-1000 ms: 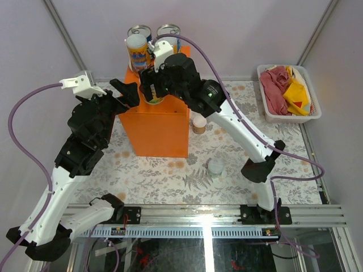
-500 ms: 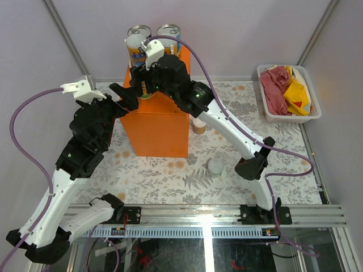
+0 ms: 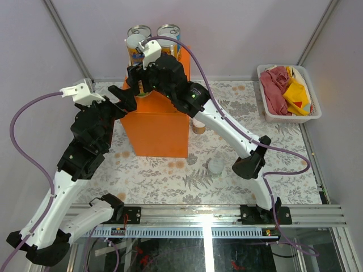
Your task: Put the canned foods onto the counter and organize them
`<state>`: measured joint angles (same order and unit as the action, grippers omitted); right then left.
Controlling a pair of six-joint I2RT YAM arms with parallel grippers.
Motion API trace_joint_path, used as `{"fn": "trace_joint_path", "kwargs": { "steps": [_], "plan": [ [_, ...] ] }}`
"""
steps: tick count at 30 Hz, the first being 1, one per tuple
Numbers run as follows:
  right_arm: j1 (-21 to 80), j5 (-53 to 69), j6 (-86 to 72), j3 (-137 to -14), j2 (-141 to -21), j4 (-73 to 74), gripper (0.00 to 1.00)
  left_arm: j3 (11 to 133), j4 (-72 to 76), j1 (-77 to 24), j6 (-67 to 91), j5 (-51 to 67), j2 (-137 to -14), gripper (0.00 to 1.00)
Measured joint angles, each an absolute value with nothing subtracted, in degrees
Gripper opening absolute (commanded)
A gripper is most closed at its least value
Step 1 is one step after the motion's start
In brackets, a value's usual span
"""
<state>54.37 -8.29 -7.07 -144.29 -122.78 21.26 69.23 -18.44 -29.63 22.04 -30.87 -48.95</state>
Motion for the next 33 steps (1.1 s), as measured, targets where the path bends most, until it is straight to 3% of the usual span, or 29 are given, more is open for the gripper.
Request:
{"fn": "trace_joint_path", "kwargs": {
  "steps": [20,33],
  "plan": [
    [54.54,-6.44,-7.16,-142.17,-121.97,19.59,0.24,67.55,-17.74,-29.56,22.06,-31.57,-48.47,1.0],
    [54.59,-6.61,-7.11,-142.61,-122.19,19.84,0.29,67.33,-17.54,-29.5,22.87,-31.62,-48.42,1.0]
  ]
}}
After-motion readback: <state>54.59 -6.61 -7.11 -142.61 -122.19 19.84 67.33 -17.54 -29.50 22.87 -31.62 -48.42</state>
